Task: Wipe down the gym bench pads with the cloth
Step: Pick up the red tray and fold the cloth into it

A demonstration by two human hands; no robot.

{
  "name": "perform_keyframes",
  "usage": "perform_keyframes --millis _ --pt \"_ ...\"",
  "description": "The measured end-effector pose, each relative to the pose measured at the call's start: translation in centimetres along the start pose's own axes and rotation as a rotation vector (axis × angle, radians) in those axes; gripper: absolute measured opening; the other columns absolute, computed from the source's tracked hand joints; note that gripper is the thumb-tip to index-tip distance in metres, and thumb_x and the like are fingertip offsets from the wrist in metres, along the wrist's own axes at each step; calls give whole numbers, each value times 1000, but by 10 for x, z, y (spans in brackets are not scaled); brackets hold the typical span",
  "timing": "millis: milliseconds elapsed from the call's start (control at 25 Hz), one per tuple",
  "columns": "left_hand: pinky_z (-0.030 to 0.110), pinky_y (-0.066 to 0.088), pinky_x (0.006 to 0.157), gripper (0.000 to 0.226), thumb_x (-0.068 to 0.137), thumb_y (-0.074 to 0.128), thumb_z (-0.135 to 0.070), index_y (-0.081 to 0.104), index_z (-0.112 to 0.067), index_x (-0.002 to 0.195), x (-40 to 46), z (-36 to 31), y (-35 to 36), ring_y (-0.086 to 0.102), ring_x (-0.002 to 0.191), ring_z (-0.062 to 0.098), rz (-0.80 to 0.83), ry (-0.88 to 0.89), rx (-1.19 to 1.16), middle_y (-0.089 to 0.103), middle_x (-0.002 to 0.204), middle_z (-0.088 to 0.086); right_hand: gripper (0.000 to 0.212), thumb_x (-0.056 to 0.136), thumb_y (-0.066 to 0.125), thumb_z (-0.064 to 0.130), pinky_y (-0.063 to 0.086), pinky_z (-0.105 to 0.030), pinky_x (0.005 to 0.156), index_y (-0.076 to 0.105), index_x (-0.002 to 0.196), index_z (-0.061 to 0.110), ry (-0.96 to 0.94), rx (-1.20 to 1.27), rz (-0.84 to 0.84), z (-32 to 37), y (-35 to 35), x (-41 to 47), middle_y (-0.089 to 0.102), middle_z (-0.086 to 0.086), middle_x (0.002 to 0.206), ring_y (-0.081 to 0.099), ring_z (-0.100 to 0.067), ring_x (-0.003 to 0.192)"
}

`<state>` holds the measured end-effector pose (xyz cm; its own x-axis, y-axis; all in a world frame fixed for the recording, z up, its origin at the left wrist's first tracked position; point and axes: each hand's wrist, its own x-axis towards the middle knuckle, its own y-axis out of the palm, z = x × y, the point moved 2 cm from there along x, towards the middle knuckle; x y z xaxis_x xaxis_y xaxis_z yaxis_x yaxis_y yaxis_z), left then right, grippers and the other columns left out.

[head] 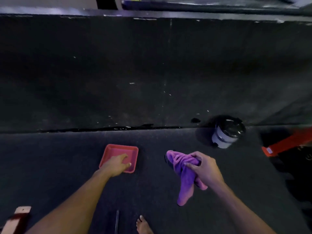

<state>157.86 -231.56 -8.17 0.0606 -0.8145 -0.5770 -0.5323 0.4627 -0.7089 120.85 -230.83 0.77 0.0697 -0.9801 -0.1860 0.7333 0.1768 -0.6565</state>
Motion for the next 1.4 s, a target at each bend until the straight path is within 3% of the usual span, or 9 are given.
perform_keyframes --millis 240,560,800,880,960,1080,1200,1280,1400 --pt "43 53 100 47 93 59 -55 57 -37 136 56 55 -85 65 115 19 -84 -100 -74 66 135 -3 18 84 83 32 49 -9 65 68 93 38 -100 -37 135 71 47 135 70 20 88 63 11 83" --pt "35 45 113 63 100 65 -43 44 -22 155 94 98 -135 53 137 18 -231 -284 -283 52 154 3 24 80 87 27 46 -7 71 69 89 39 -347 -86 420 150 134 316 72 23 86 64 11 84" --pt "23 44 107 63 97 72 -37 46 -21 152 100 97 -145 56 131 13 -320 -382 -492 55 146 -3 23 81 87 22 42 -6 64 74 99 27 -457 -168 629 197 187 396 73 19 87 63 15 77" --pt "20 45 107 54 97 74 -31 50 -26 145 110 87 -139 58 122 6 -346 -334 -622 56 137 -11 21 82 85 17 42 -9 61 74 98 24 -510 -147 689 218 201 408 72 19 85 65 10 71" --pt "31 48 111 53 95 76 -32 49 -32 141 123 78 -134 62 117 1 -374 -240 -765 59 137 -12 22 82 84 12 46 -13 56 72 96 24 -513 -92 721 235 210 409 73 16 82 67 2 65" --pt "30 46 114 74 87 79 -49 44 -27 149 141 66 -142 58 130 3 -441 -120 -1069 58 144 -7 26 80 85 9 50 -12 75 72 95 27 -524 -16 724 259 213 407 75 19 88 70 3 82" --pt "21 49 101 58 86 78 -48 59 -19 132 151 64 -164 64 119 7 -504 -53 -1215 69 129 -6 27 82 84 8 51 -16 86 71 98 25 -536 11 749 280 213 398 76 18 94 71 1 92" --pt "26 48 89 49 85 80 -50 63 -14 113 151 70 -178 61 101 15 -522 -8 -1283 70 112 0 27 83 81 5 51 -17 88 70 100 23 -551 12 762 292 212 393 76 16 97 70 1 94" --pt "33 44 83 57 82 85 -49 60 -9 115 151 81 -190 54 100 24 -469 65 -1430 63 113 11 34 84 79 3 48 -14 92 68 107 25 -571 28 770 304 211 385 72 23 107 68 5 103"
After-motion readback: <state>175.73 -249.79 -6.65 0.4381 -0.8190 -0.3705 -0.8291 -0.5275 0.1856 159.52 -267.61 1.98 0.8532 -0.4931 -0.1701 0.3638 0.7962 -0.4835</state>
